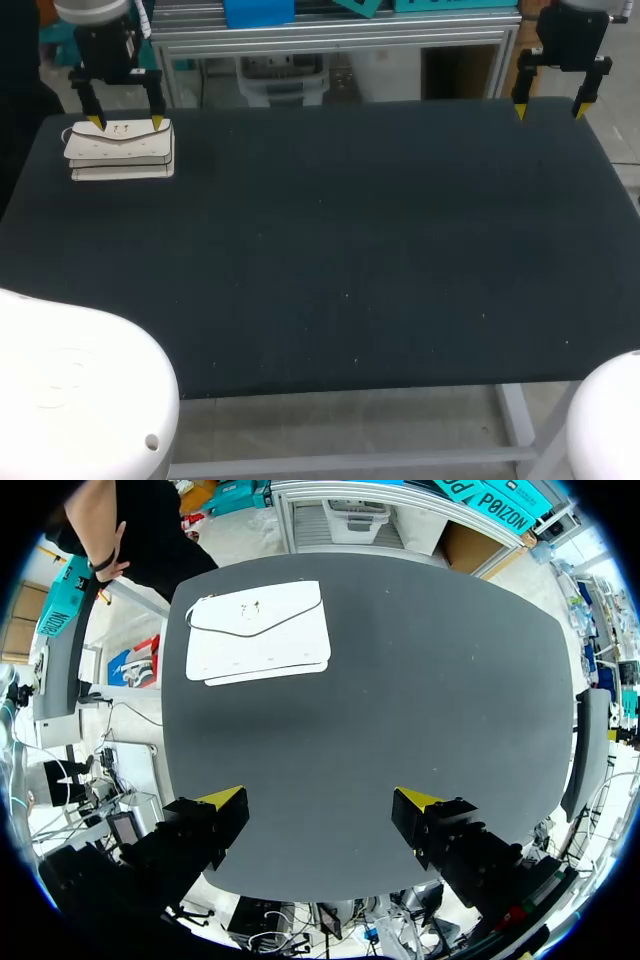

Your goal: Pick up the bag, open it, inspect its contents, close it, and place it on the opposite side

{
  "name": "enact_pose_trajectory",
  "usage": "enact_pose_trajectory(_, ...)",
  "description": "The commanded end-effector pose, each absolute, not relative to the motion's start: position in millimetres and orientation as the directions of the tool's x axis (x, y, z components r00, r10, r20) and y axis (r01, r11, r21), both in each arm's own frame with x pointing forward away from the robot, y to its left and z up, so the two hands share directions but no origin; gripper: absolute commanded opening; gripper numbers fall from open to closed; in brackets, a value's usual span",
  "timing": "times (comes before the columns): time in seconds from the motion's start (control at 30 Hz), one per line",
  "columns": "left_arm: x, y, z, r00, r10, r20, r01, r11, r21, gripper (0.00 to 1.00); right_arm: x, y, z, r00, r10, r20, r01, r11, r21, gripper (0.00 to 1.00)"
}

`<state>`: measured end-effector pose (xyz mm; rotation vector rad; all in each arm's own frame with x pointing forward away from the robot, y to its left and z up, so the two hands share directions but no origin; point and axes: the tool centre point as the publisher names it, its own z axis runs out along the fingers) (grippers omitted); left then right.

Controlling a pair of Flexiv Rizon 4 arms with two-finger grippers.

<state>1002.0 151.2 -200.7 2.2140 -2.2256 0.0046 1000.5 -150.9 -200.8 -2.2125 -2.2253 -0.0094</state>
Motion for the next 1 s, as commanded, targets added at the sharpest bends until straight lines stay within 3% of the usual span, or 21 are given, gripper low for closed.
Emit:
enact_pose_trajectory(0.03, 1006, 159, -205, -0.009, -1.0, 0.03, -1.0, 0.009, -0.011, 1.0, 1001, -146, -203, -0.079, 0.997, -0.004, 0.996, 0.079, 0.046, 1.0)
enact_pose_trajectory(0.23, 1016, 178, -216, 0.01, -0.994, 0.111, -1.0, -0.01, -0.005, 1.0, 993, -128, -216, -0.388, 0.92, 0.051, 0.915, 0.379, 0.135, 1.0)
enact_pose_trajectory(0.43, 1031, 206, -228, -0.005, -0.979, 0.204, -1.0, 0.01, 0.023, 1.0, 980, -116, -238, -0.603, 0.797, 0.045, 0.784, 0.581, 0.218, 1.0)
enact_pose_trajectory(0.8, 1050, 240, -247, 0.008, -0.949, 0.317, -1.0, -0.004, 0.014, 1.0, 970, -101, -266, -0.795, 0.607, 0.018, 0.574, 0.741, 0.349, 1.0)
enact_pose_trajectory(1.0, 1055, 247, -248, 0.006, -0.941, 0.339, -1.0, -0.012, -0.016, 1.0, 971, -100, -268, -0.793, 0.607, 0.052, 0.586, 0.737, 0.336, 1.0)
